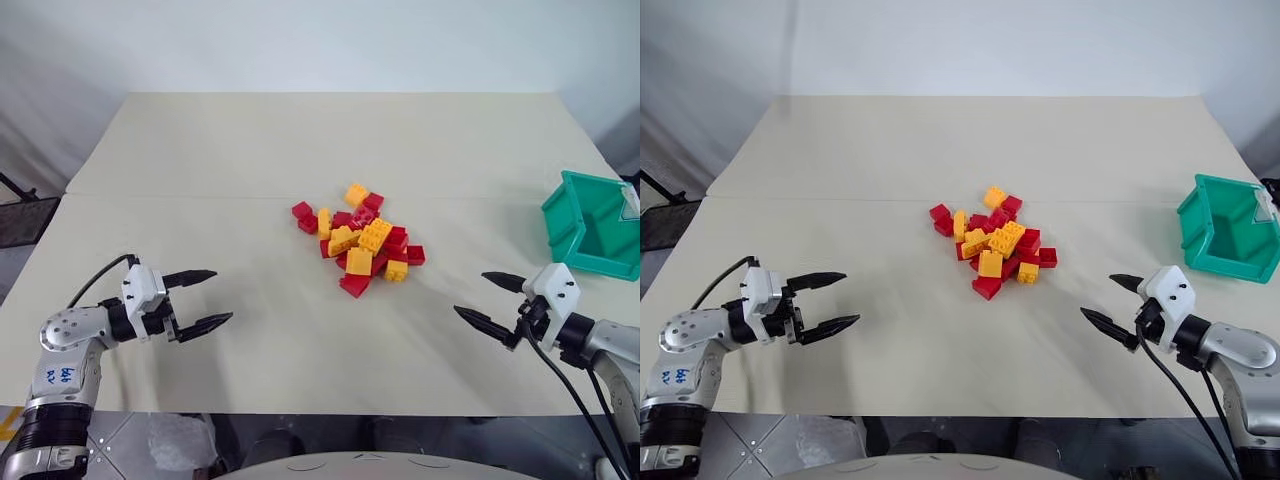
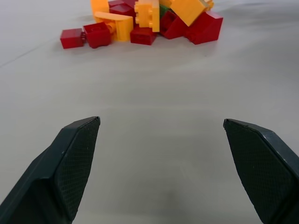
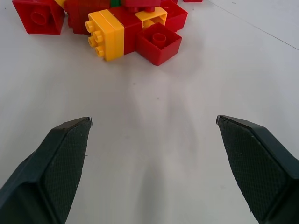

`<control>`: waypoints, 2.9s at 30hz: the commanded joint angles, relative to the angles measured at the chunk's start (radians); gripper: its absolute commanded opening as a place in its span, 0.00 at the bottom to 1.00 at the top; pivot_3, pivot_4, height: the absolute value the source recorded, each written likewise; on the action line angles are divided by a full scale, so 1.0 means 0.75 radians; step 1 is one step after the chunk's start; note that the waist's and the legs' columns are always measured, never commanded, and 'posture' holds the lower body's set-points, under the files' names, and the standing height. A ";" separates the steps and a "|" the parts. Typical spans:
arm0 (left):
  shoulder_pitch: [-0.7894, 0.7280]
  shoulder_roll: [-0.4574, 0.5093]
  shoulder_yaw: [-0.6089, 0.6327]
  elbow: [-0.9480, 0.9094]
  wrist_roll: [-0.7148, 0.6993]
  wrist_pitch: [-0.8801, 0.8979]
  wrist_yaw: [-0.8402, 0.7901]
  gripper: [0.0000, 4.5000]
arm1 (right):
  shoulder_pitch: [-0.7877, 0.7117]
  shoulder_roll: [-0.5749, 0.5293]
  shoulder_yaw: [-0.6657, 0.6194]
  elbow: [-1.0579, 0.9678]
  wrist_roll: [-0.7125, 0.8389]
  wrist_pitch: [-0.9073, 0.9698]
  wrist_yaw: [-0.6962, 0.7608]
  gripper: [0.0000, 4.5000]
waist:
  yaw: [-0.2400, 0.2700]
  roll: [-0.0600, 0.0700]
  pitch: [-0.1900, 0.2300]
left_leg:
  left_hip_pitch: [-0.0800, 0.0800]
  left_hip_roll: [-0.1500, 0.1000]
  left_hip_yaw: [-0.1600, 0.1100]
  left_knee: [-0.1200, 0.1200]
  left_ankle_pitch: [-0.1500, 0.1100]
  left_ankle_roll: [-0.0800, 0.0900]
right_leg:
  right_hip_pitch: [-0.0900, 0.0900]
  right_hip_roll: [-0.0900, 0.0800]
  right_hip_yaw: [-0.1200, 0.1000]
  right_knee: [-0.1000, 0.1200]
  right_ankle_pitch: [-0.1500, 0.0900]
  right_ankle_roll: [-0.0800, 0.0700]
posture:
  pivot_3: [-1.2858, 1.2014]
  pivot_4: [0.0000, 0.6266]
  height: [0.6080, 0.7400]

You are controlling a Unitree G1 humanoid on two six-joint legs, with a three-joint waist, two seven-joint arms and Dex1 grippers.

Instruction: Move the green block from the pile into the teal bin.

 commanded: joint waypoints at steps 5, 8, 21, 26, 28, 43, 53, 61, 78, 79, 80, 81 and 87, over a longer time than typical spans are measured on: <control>-0.042 -0.010 0.019 0.003 -0.005 0.024 0.056 1.00 | -0.006 -0.026 -0.057 -0.060 0.021 0.046 -0.044 1.00 | 0.010 0.000 0.000 | 0.000 0.000 0.000 0.000 0.000 0.000 | 0.000 0.000 0.000 0.000 0.000 0.000 | 0.52 0.24 1.00; -0.054 -0.002 0.015 -0.018 -0.057 0.116 0.038 1.00 | -0.007 -0.040 -0.041 -0.081 0.001 0.086 -0.070 1.00 | 0.010 0.000 0.000 | 0.000 0.000 0.000 0.000 0.000 0.000 | 0.000 0.000 0.000 0.000 0.000 0.000 | 0.52 0.24 1.00; -0.107 -0.014 -0.002 -0.078 -0.072 0.122 0.034 1.00 | -0.138 0.016 0.084 -0.545 0.222 0.573 -0.243 0.80 | 0.011 0.000 0.000 | -0.001 0.001 0.000 0.000 0.000 0.000 | -0.001 0.001 0.001 -0.001 0.000 0.000 | 0.52 0.24 1.00; -0.094 -0.035 -0.017 -0.136 -0.081 0.136 0.021 1.00 | -0.366 0.200 0.313 -0.661 0.243 0.806 -0.473 0.41 | 0.000 -0.002 0.001 | -0.002 0.001 0.002 0.001 0.000 -0.001 | -0.005 0.002 0.002 0.002 0.000 0.000 | 0.52 0.24 1.00; -0.094 -0.042 -0.023 -0.152 -0.089 0.148 0.019 1.00 | -0.443 0.266 0.397 -0.647 0.220 0.841 -0.522 0.25 | 0.001 -0.003 0.001 | -0.004 0.001 0.003 0.000 0.000 -0.001 | -0.009 0.002 0.002 0.003 0.000 0.000 | 0.52 0.24 1.00; -0.157 -0.074 -0.035 -0.255 -0.184 0.224 -0.010 1.00 | -0.788 0.742 0.747 0.008 -0.132 0.531 -0.655 0.01 | -0.028 -0.004 0.000 | -0.015 -0.001 0.004 0.002 0.001 0.000 | -0.018 0.006 0.003 0.004 0.000 0.001 | 0.52 0.24 1.00; -0.181 -0.092 -0.047 -0.232 -0.163 0.208 -0.021 1.00 | -0.777 0.587 0.477 0.095 -0.227 0.418 -0.719 0.01 | -0.028 -0.004 0.000 | -0.015 0.001 0.005 0.003 0.001 -0.002 | -0.018 0.010 0.004 0.004 0.000 0.001 | 0.52 0.24 1.00; -0.186 -0.130 -0.070 -0.229 -0.152 0.196 -0.019 1.00 | -0.738 0.473 0.360 0.060 -0.237 0.401 -0.684 0.01 | -0.029 -0.004 0.000 | -0.016 0.002 0.006 0.002 0.001 -0.002 | -0.019 0.010 0.004 0.003 0.000 0.001 | 0.52 0.24 1.00; -0.184 -0.129 -0.063 -0.227 -0.148 0.187 -0.001 1.00 | -0.659 0.409 0.527 -0.185 -0.183 0.627 -0.447 0.01 | -0.024 -0.004 0.000 | -0.018 0.004 0.007 0.003 0.002 -0.003 | -0.021 0.010 0.004 0.003 0.000 0.001 | 0.52 0.24 1.00; -0.184 -0.128 -0.062 -0.226 -0.149 0.187 0.001 1.00 | -0.642 0.388 0.534 -0.243 -0.158 0.668 -0.418 0.01 | -0.024 -0.004 0.000 | -0.019 0.004 0.006 0.004 0.002 -0.003 | -0.021 0.010 0.004 0.003 0.000 0.001 | 0.52 0.24 1.00; -0.182 -0.128 -0.062 -0.226 -0.149 0.187 0.002 1.00 | -0.628 0.370 0.537 -0.290 -0.136 0.703 -0.396 0.01 | -0.023 -0.004 0.000 | -0.019 0.004 0.006 0.004 0.002 -0.003 | -0.021 0.010 0.004 0.003 0.000 0.001 | 0.52 0.24 1.00; -0.181 -0.129 -0.063 -0.225 -0.149 0.186 0.002 1.00 | -0.620 0.356 0.536 -0.321 -0.122 0.724 -0.382 0.01 | -0.023 -0.004 0.000 | -0.019 0.004 0.006 0.004 0.002 -0.003 | -0.021 0.010 0.004 0.003 0.000 0.001 | 0.52 0.24 1.00; -0.208 -0.144 -0.079 -0.205 -0.145 0.183 0.003 1.00 | -0.655 0.327 0.385 -0.349 -0.056 0.705 -0.387 0.01 | -0.022 -0.004 0.000 | -0.018 0.003 0.006 0.006 0.002 -0.003 | -0.021 0.010 0.005 0.005 0.000 0.001 | 0.52 0.24 1.00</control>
